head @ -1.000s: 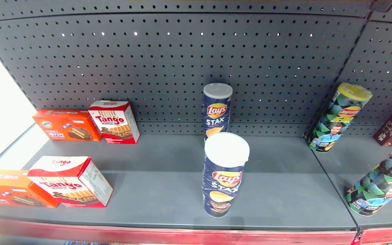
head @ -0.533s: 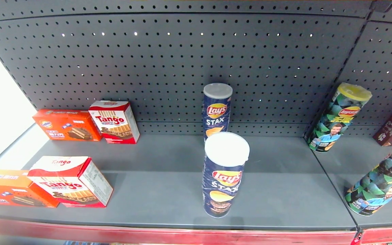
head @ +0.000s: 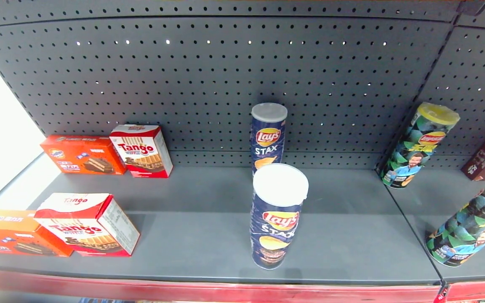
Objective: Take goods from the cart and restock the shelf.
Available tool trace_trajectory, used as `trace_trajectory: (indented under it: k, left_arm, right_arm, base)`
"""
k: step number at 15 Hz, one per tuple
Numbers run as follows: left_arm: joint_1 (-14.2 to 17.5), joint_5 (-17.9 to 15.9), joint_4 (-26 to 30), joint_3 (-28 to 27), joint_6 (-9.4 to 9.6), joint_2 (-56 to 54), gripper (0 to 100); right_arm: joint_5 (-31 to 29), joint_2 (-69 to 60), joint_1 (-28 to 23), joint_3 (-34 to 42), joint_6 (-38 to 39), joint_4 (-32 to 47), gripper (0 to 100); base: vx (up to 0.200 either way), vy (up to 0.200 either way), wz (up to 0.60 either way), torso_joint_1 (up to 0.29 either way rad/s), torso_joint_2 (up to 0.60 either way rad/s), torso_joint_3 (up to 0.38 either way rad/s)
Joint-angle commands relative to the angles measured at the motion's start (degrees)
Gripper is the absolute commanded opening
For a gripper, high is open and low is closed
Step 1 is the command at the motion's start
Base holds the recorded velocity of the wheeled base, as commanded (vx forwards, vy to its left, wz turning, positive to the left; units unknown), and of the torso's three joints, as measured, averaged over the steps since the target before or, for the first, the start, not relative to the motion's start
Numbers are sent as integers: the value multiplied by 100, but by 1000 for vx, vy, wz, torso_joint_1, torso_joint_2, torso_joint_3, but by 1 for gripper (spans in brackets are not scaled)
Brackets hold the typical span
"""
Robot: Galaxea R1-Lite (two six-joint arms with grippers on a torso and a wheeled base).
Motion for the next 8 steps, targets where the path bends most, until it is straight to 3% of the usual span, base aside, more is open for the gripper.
trace_trajectory:
  k: [1, 8]
  left_arm:
    - [1, 6, -9, 10, 0, 7, 100]
    - [1, -3, 0, 10, 44, 7, 100]
  right_arm:
    - [47, -133, 138, 10, -44, 62, 100]
    - [-190, -432, 6, 1, -325, 212, 100]
  base:
    - [0, 0, 0, 0, 0, 0]
    - [0, 0, 0, 0, 0, 0]
